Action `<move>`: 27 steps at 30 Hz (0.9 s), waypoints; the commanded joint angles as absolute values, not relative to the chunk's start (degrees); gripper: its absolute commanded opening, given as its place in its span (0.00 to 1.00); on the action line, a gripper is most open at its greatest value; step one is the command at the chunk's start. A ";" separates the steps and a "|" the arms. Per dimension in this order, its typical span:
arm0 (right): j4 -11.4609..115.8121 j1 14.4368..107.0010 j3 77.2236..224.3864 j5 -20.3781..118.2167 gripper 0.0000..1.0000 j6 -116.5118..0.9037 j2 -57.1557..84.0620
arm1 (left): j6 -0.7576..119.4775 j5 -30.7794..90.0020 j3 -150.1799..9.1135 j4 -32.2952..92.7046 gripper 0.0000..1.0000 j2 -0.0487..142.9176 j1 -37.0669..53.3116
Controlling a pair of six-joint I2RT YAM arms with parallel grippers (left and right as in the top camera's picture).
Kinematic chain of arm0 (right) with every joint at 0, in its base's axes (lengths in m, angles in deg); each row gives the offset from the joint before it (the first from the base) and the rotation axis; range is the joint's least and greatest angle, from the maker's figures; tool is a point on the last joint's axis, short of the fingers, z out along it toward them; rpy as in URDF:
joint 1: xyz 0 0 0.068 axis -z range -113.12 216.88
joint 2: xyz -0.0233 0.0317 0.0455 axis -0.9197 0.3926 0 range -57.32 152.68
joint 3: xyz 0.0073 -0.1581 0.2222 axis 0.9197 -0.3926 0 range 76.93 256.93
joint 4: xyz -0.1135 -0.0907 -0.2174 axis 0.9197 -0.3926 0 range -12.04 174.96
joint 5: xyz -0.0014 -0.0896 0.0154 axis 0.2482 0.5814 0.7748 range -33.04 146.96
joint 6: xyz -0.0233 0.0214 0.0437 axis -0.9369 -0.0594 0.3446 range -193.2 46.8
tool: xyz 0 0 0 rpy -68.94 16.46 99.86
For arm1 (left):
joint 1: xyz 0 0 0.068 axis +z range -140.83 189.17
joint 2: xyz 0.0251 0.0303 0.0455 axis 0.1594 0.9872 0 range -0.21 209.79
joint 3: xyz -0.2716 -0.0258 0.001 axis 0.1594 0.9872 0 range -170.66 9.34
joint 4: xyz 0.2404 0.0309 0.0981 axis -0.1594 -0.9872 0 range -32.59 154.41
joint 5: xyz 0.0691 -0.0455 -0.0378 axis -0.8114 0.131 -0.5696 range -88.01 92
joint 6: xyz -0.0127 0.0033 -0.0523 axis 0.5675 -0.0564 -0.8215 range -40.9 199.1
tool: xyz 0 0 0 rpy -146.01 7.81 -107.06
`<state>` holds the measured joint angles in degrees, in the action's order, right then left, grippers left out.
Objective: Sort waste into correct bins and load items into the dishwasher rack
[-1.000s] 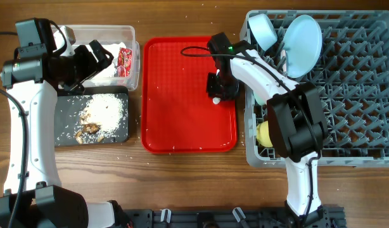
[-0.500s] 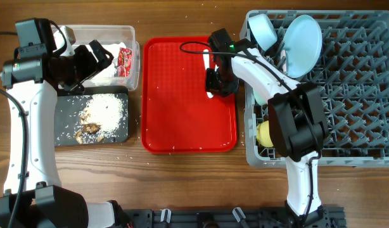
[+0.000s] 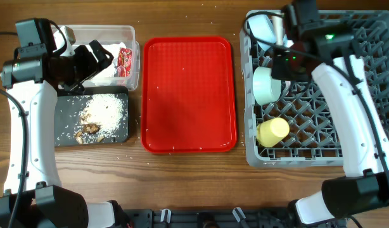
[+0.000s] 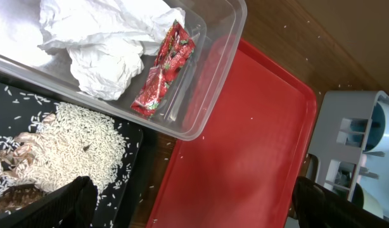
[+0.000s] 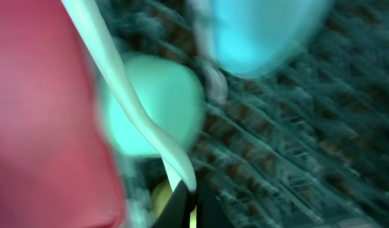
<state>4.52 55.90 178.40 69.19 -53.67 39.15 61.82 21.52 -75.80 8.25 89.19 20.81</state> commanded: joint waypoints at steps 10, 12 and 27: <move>1.74 60.97 176.63 66.92 0.43 -57.04 36.68 | 61.93 21.39 -76.17 8.45 1.00 89.15 20.88; 1.39 60.93 184.02 56.76 0.44 -64.62 34.05 | 61.93 21.39 -76.17 8.45 1.00 89.15 20.88; 21.04 61.12 177.00 56.89 0.99 -65.61 9.70 | 61.93 21.39 -76.17 8.45 1.00 89.15 20.88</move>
<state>15.90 60.51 184.72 54.94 -55.99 14.32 61.80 21.52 -75.80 8.25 89.19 20.81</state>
